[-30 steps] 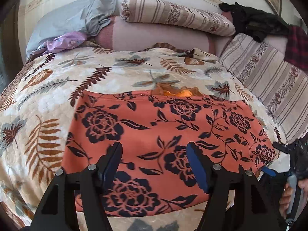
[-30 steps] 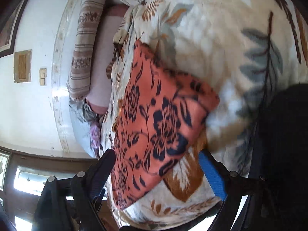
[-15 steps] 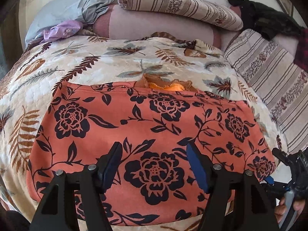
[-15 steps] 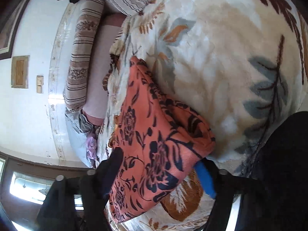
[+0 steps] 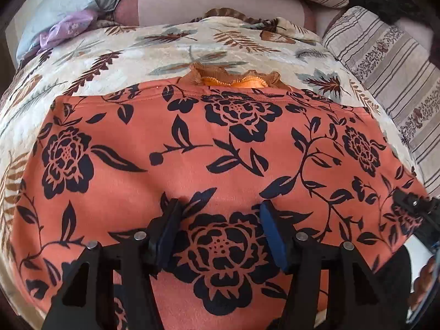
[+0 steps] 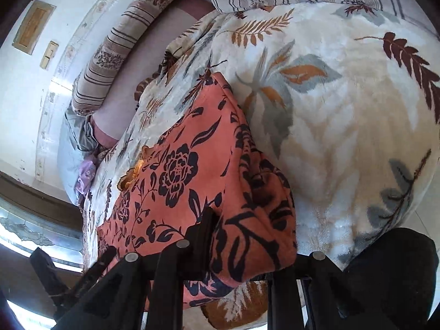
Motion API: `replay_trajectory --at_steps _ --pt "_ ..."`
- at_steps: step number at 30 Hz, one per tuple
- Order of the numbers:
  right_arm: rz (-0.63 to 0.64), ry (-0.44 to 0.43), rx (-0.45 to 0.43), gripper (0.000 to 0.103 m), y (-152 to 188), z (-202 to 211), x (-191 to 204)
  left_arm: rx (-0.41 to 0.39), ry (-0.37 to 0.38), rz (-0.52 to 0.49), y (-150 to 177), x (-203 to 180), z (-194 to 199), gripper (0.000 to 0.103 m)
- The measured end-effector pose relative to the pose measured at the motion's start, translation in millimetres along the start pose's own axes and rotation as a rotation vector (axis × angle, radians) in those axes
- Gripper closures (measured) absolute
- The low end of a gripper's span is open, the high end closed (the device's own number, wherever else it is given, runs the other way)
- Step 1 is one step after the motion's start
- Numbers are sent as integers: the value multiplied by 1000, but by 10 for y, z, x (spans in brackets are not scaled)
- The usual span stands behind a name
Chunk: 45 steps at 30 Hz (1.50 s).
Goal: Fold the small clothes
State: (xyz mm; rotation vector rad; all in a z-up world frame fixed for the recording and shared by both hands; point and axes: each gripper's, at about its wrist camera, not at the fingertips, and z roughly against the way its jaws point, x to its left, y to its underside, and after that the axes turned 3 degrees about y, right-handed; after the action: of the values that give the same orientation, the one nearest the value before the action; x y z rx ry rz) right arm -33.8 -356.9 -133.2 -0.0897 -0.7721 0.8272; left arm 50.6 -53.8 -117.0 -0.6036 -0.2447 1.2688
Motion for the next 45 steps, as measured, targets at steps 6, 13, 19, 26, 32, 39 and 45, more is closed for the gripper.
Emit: replay_trajectory --at_steps 6,13,19,26,32,39,45 --pt "384 -11 -180 90 22 512 1354 -12 251 256 -121 482 103 42" --pt "643 -50 -40 90 788 -164 2288 -144 556 625 34 1509 235 43" --pt "575 -35 135 90 1053 -760 2011 -130 682 658 4 1574 233 37" --pt "546 -124 75 91 924 -409 2062 -22 759 643 -329 1242 134 22" --pt "614 -126 51 91 997 -346 2064 100 608 520 -703 927 -78 23" --pt "721 -117 2 90 1114 -201 2189 85 577 383 -940 774 -42 88" --pt "829 -194 -27 90 1408 16 2614 -156 578 164 -906 1092 912 88"
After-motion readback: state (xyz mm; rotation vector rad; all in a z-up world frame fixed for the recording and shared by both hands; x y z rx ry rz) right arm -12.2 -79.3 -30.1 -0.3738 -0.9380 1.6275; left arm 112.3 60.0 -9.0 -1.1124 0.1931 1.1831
